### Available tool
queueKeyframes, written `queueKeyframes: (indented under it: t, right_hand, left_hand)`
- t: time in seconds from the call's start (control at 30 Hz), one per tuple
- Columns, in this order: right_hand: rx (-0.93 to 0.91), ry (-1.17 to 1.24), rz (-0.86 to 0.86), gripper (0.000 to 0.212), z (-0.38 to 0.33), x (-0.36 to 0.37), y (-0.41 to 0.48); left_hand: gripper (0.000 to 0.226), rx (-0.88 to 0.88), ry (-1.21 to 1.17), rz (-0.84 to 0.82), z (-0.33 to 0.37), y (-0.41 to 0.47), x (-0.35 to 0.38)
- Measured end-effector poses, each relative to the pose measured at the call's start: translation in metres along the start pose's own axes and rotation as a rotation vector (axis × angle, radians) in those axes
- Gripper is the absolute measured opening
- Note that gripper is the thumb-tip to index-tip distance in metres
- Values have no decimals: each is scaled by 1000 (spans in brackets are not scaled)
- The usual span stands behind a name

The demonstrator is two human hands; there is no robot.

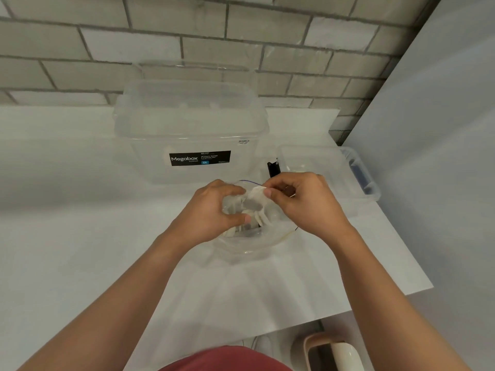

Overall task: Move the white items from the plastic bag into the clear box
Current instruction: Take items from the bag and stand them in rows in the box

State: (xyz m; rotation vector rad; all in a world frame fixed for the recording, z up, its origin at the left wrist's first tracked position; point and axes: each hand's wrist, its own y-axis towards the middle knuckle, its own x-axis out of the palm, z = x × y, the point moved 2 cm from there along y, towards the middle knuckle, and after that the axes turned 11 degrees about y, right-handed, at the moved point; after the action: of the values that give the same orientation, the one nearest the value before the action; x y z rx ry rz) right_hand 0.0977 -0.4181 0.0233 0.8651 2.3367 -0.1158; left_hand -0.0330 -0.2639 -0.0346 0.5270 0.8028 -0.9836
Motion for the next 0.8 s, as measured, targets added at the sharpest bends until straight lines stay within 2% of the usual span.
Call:
queueKeyframes:
  t: [0.03,0.1,0.23,0.33,0.47,0.63,0.73,0.8]
  right_hand:
    - [-13,-5,30,7,0,-9,2]
    - [-37,-7,109,6,3,-33,9]
    - [-46,-9,279,3,27,-85,33]
    - [-34,-115,317,6,57,-108,58]
    - [110,-271,146,6,113,-106,91]
    - [285,-374,-303,11,167,-74,109]
    - [300,-466,-273,24,188,-64,120]
    - [295,-495,-237,23,196,-59,127]
  left_hand:
    - [58,-23,-12,14,1,0,0]
    - [65,-63,-53,73,2,0,0]
    - [62,-145,-123,169,7,1,1]
    - [61,-179,-135,199,12,2,1]
    - [61,-218,-108,228,15,0,0]
    - [59,-268,-81,266,15,-3,-2]
    - [57,-280,-64,275,16,-4,-2]
    - [56,-283,-56,281,14,-6,-1]
